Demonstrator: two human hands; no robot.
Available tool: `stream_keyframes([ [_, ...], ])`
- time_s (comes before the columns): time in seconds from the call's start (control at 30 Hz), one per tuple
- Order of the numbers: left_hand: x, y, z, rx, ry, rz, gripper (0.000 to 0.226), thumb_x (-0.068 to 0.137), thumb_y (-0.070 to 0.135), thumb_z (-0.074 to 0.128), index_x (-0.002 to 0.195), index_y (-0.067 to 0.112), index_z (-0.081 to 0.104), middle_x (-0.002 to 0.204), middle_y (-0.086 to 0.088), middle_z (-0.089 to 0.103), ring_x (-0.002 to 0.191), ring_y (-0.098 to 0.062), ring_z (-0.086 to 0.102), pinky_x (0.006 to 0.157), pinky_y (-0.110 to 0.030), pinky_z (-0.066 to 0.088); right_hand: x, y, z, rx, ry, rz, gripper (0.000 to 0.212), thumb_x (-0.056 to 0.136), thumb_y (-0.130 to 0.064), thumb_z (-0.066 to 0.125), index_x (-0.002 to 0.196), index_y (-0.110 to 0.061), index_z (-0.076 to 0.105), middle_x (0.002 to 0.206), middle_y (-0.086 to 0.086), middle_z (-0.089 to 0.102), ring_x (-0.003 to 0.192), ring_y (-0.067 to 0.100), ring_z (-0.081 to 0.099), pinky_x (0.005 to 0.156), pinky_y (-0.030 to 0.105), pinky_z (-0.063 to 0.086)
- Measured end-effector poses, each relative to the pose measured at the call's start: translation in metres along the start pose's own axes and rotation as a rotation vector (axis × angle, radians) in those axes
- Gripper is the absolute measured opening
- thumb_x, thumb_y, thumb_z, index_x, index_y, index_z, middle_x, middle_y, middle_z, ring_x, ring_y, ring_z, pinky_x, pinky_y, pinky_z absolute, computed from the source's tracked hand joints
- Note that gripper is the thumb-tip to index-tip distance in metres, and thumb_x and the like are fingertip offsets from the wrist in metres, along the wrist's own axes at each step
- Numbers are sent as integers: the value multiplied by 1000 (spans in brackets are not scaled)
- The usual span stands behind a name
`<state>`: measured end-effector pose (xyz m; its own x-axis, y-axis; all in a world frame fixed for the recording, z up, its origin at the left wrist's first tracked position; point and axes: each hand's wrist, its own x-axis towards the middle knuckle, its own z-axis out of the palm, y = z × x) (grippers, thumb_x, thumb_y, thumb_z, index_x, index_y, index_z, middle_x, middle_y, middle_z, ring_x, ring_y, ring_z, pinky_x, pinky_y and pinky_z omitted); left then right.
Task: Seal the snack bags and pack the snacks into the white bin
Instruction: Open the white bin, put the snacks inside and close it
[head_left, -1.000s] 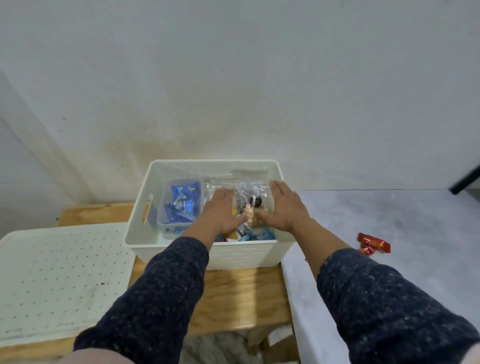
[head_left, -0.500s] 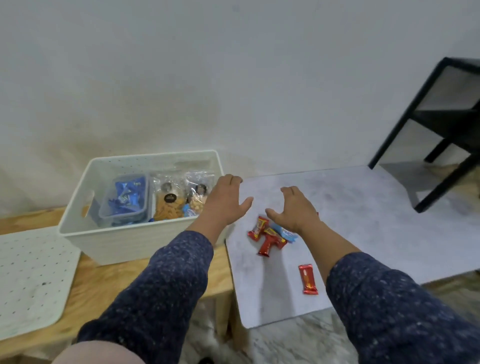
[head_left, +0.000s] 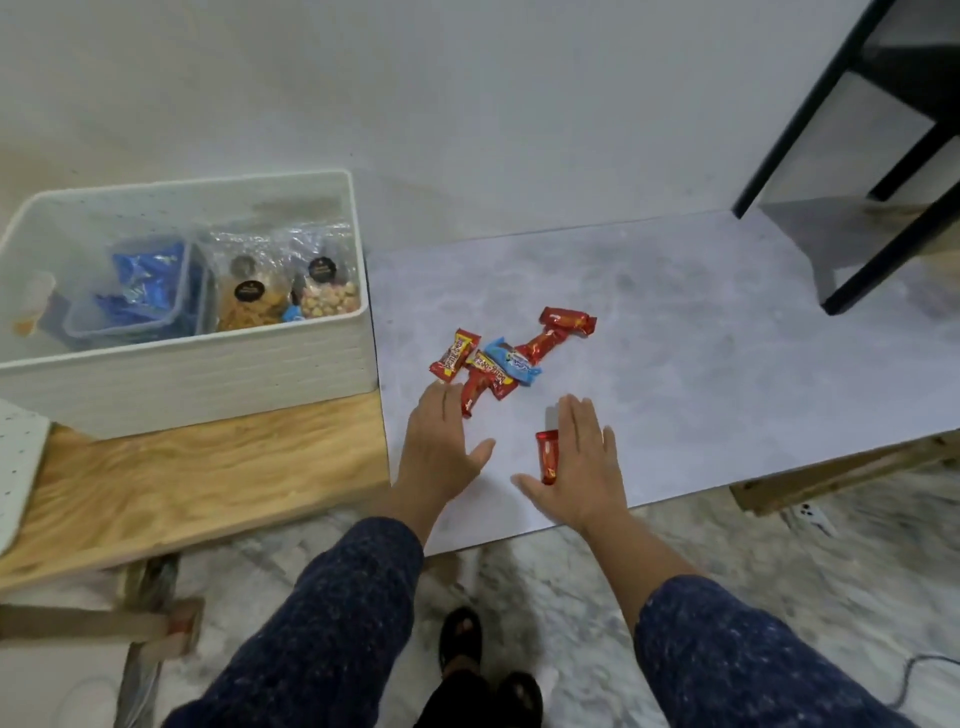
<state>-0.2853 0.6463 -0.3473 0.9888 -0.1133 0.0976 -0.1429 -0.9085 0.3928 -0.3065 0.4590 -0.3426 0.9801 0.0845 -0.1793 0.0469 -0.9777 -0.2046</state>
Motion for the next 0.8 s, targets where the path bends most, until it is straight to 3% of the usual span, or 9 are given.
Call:
stream_keyframes([
  [0.1,16,4,18,35,-42,-111,95,71,51,72,145,12,28,151,-13,31,142,-33,25,110,-57,31,17,12,8,8,86,-18,103,76,-74,47,148,-29,-10,161,5,-9,148,26,-12,117,48,-2],
  [0.17,32,4,28,53,-51,-116,97,72,52,70,147,28,14,158,-9,12,147,-32,6,111,-63,16,33,18,6,9,103,-33,99,72,-77,48,144,-41,-11,161,5,-7,148,28,-11,116,53,0],
  [0.4,90,-11,33,83,-106,-39,81,77,60,60,144,48,16,158,-8,0,145,-39,-6,106,-72,8,104,34,-5,-22,101,-118,103,59,-89,43,143,-52,-2,160,4,-11,146,29,-17,111,64,-5],
  [0.5,108,-19,37,128,-145,64,71,77,66,48,142,50,25,158,-5,7,145,-38,-1,103,-74,14,134,40,-10,23,110,-188,104,54,-90,44,144,-50,10,160,5,-6,147,30,-13,108,70,-1],
  [0.6,125,-22,42,153,-118,171,61,77,65,36,135,47,43,152,-6,32,142,-41,20,95,-71,28,164,46,-16,43,100,-243,103,51,-88,48,142,-51,20,159,3,-1,147,31,-10,107,71,1],
  [0.73,138,-24,56,168,20,162,44,81,56,46,117,38,62,122,-6,60,121,-37,50,89,-55,43,197,48,-16,7,36,-307,89,57,-80,60,137,-50,34,157,4,12,147,29,-3,109,69,8],
  [0.8,144,-25,60,139,138,108,37,81,51,54,107,30,67,106,-7,63,103,-34,58,80,-45,49,213,49,-12,2,90,-359,72,63,-77,58,127,-47,48,150,6,30,145,31,13,106,64,21],
])
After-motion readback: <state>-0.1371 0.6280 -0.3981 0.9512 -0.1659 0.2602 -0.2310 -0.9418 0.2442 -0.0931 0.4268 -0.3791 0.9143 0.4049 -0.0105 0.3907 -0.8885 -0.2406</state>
